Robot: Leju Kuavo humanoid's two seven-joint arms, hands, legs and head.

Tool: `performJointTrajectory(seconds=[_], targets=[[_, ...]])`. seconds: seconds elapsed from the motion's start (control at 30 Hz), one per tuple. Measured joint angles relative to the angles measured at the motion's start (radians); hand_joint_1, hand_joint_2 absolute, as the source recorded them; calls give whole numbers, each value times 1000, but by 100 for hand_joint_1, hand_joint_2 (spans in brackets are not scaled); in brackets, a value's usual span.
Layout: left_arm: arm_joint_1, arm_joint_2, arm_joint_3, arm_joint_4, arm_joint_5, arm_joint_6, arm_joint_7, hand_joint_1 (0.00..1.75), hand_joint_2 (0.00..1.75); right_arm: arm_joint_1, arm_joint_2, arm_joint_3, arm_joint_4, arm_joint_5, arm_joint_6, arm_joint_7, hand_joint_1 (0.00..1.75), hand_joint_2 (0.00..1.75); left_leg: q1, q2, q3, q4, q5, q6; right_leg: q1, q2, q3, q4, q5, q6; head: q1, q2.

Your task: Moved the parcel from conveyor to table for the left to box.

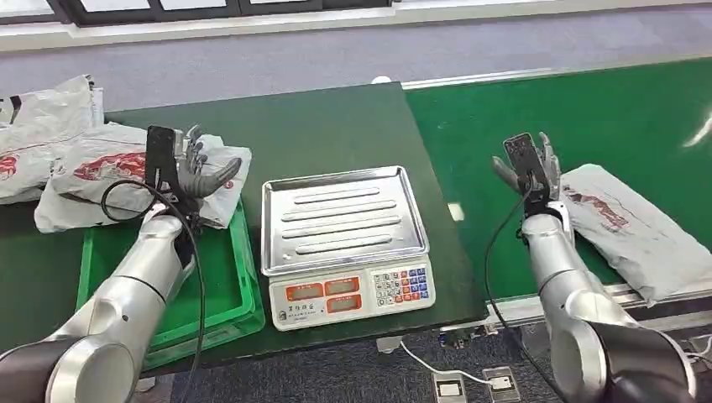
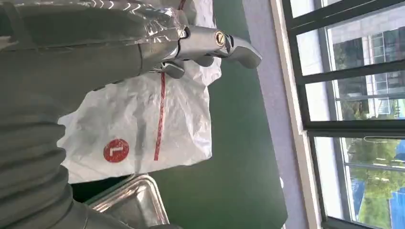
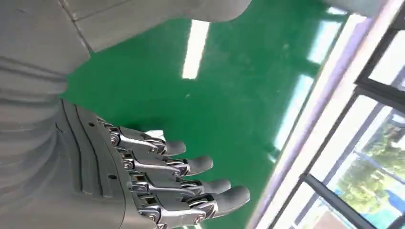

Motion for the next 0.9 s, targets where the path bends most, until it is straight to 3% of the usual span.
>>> performJointTrajectory(seconds=[0.13,0.53,0.77,0.9], targets=[[0,14,0,0,5,-2,-13,0,175,-24,32,-11,-7,-40,12,-66,0,175,0,1,0,0,0,0,0,2,0,0,0,0,0,0],[1,20,0,0,11,-2,-17,0,175,-68,92,-11,-7,-73,38,-71,0,175,0,1,0,0,0,0,0,1,0,0,0,0,0,0],[-7,0,-10,0,8,-8,13,0,175,-108,81,-5,8,-13,110,43,0,175,0,0,0,0,1,0,0,0,0,0,0,0,0,0],[-8,-8,-16,0,8,-8,15,0,175,-123,71,-5,18,-6,123,57,0,175,0,0,0,0,1,0,0,1,0,0,0,0,0,0]])
